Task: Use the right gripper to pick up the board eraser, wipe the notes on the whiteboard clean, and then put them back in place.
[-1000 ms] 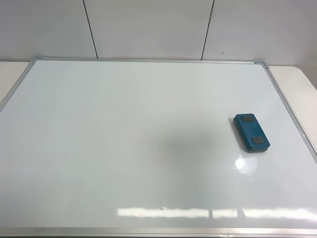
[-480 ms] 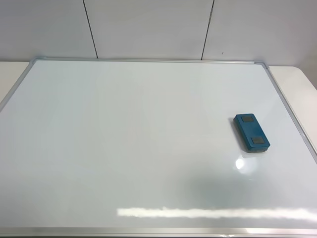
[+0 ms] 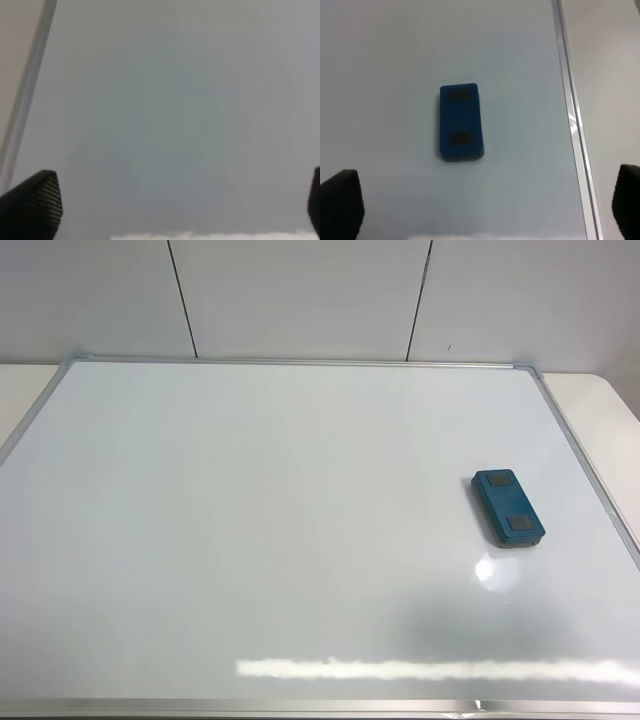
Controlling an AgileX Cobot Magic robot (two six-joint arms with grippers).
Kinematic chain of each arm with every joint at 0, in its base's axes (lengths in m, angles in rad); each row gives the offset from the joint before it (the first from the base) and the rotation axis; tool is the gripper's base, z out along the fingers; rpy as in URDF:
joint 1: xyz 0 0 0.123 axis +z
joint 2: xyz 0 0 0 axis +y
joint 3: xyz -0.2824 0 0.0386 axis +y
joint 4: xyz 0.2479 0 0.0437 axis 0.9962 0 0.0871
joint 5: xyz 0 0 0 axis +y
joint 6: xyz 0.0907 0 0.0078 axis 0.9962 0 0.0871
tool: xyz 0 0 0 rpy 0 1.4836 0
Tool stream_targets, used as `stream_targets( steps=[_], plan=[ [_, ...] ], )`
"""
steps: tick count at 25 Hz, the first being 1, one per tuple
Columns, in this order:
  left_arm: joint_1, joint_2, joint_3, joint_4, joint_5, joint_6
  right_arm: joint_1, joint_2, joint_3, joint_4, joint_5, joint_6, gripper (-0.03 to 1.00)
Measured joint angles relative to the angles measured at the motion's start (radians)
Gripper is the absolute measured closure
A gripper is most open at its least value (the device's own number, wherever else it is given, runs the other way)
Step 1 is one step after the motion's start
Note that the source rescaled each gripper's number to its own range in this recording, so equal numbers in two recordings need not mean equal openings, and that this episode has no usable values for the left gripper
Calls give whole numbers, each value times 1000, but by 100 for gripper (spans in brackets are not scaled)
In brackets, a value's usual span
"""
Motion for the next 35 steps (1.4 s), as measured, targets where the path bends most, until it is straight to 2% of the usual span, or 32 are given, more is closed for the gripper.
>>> stream_targets(
  steps=[12,35],
  plan=[
    [0,0,0,0,0,0,-84,0,9,0,-1,-3,-3],
    [0,0,0,0,0,0,-87,0,9,0,-1,-3,-3]
  ],
)
